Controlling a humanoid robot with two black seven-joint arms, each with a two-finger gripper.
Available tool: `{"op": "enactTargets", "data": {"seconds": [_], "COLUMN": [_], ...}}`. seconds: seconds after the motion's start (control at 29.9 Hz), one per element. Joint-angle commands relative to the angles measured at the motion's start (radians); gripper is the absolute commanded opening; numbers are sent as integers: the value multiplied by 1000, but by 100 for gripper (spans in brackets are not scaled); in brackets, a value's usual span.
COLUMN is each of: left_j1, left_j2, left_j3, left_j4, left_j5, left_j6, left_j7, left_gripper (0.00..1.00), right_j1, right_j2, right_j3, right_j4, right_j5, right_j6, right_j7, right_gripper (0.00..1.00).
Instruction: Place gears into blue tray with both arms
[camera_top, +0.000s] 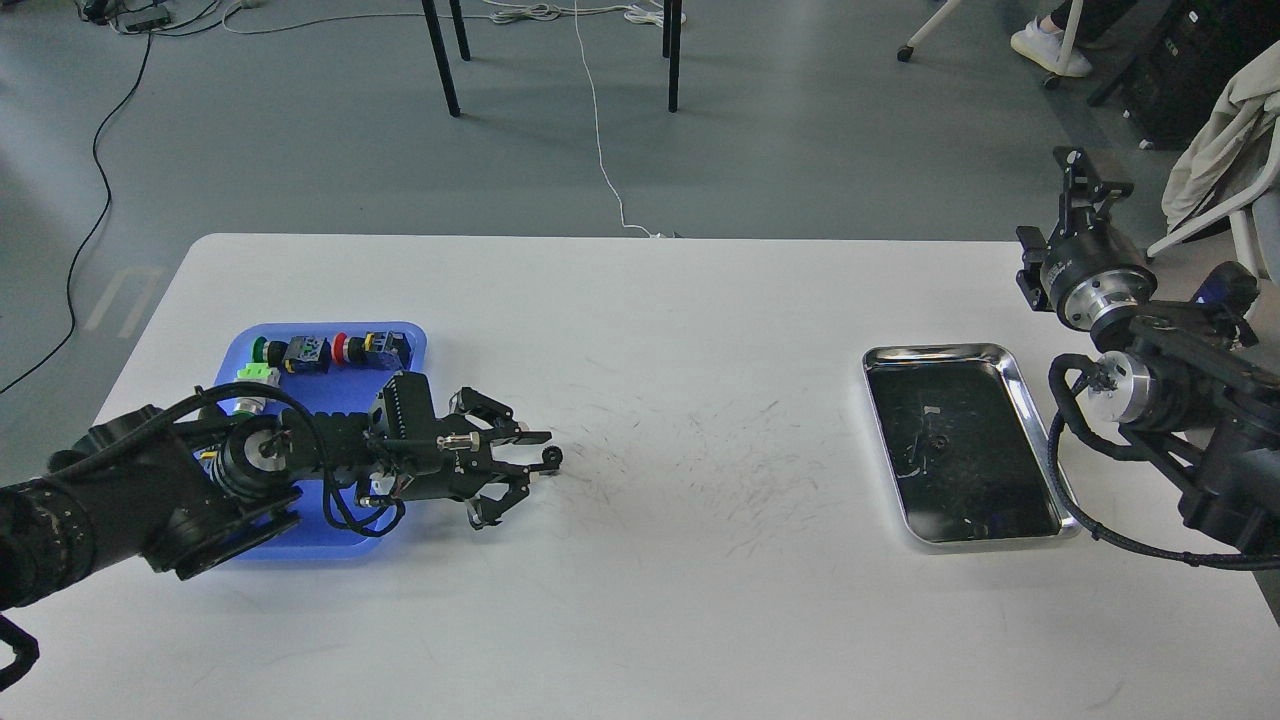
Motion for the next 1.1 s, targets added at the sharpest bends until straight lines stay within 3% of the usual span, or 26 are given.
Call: {"op": "enactTargets", "data": {"seconds": [0.0, 0.57, 0.7, 1.07], "left_j1": [-4, -22, -22, -45], "left_j2": [-1, 6, 9, 44], "left_j3": [1, 18, 22, 29], "left_j4": [-1, -62, -69, -102], "left_j5": [0, 0, 0, 0], "left_j6": [2, 2, 2, 0], "left_j7": [-2, -2, -2, -2], "left_gripper": [31, 28, 16, 10], "right_j1": [-1, -2, -2, -8], "right_j2": [-1, -1, -1, -1], "right_j3": [-7, -12, -12, -12], "right_j4": [0, -3, -3, -5], "right_j5": [0, -3, -3, -3], "right_j6": [1, 6, 6, 8], "right_j7": [1, -1, -1, -1], "right_gripper": [95, 95, 96, 96]}}
